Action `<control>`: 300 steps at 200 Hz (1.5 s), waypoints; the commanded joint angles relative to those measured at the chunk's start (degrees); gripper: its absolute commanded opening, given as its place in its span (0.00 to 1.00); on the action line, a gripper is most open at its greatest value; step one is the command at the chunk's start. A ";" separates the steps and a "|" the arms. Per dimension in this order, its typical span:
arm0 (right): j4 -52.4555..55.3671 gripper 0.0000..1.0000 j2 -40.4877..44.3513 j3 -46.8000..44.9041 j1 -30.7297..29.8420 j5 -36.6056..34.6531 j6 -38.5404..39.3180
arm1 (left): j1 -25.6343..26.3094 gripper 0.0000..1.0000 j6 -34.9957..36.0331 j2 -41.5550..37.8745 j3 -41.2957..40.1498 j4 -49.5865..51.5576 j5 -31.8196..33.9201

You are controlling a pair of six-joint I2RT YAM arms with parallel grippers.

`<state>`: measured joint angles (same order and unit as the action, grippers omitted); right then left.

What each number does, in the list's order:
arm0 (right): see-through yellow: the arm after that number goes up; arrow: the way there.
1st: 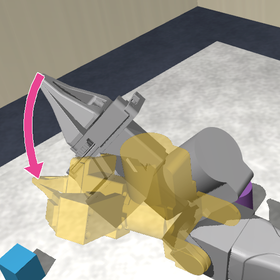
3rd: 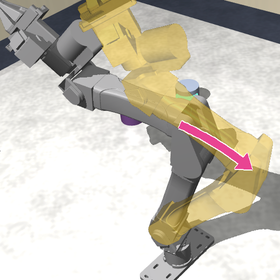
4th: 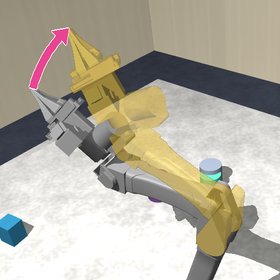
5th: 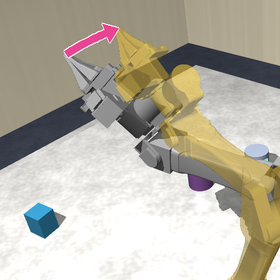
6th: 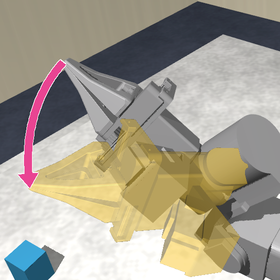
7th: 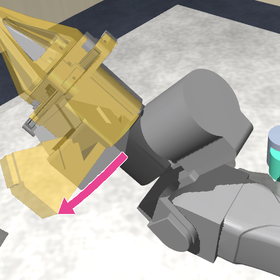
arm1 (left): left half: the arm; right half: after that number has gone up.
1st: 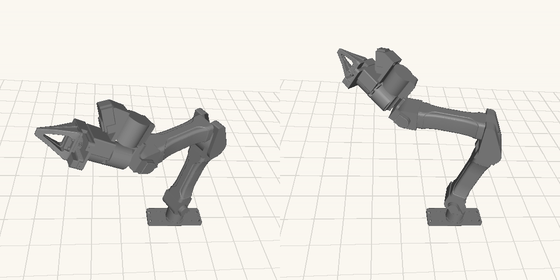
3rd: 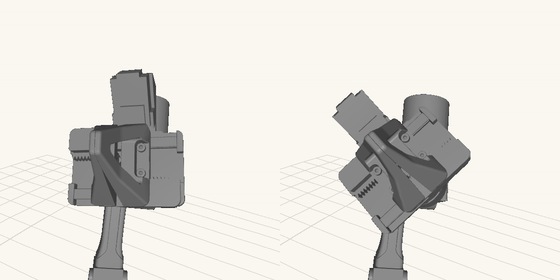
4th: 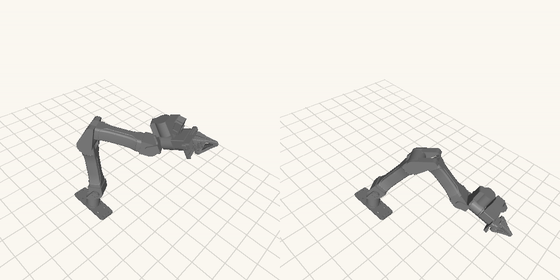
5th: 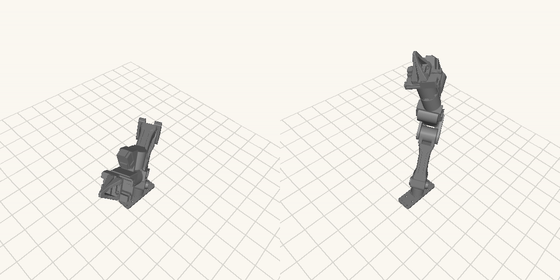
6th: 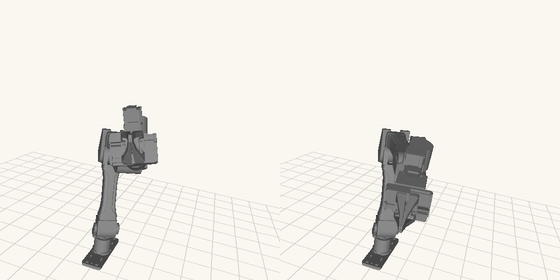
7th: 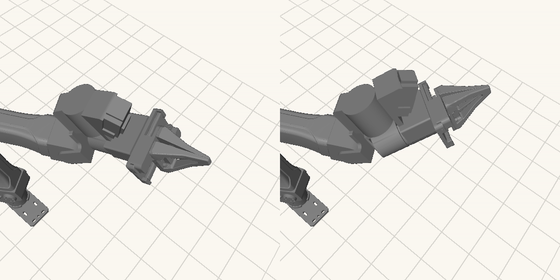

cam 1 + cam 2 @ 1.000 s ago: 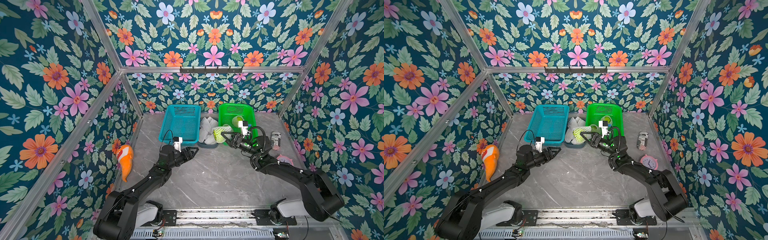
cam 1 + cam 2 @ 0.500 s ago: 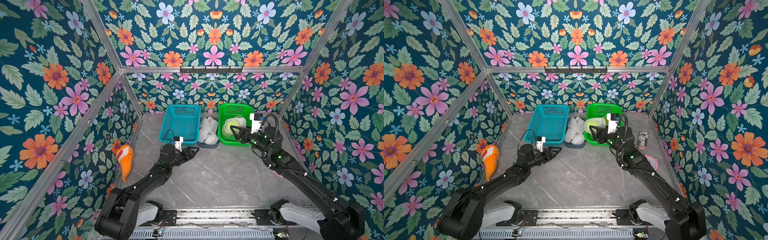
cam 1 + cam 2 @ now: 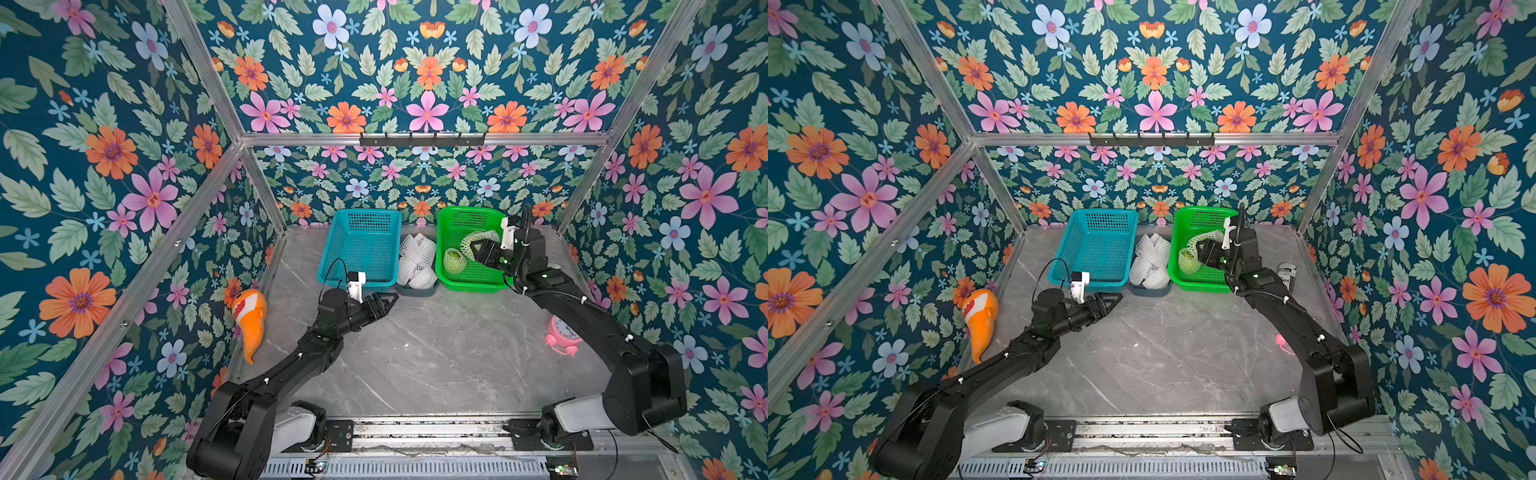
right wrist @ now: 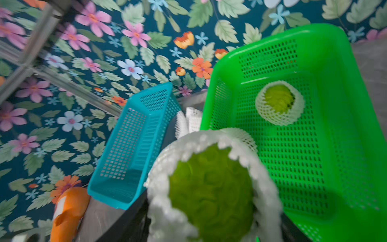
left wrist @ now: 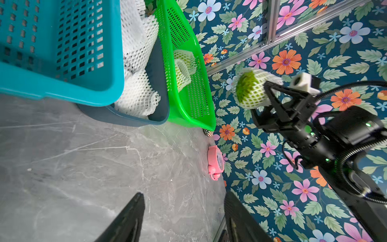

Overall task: Sleeve custard apples in foam nets
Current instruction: Place the custard apple in the basket.

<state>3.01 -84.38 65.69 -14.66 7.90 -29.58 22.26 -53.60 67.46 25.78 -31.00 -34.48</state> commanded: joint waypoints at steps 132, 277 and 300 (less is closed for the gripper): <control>20.25 0.73 -31.24 21.93 1.55 -13.34 1.30 | 0.06 0.63 0.87 -0.27 -1.87 -1.59 -0.37; 24.77 0.91 -24.68 23.47 1.56 -15.69 1.68 | 0.10 0.64 2.17 0.35 -0.10 0.49 1.01; 24.76 0.92 -20.54 22.10 1.56 -16.12 2.37 | 0.07 0.64 3.51 0.24 1.39 2.89 1.82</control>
<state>26.87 -108.27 88.84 -13.13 -6.61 -28.29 22.28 -52.29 67.90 25.91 -30.02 -33.93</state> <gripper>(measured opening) 0.914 0.641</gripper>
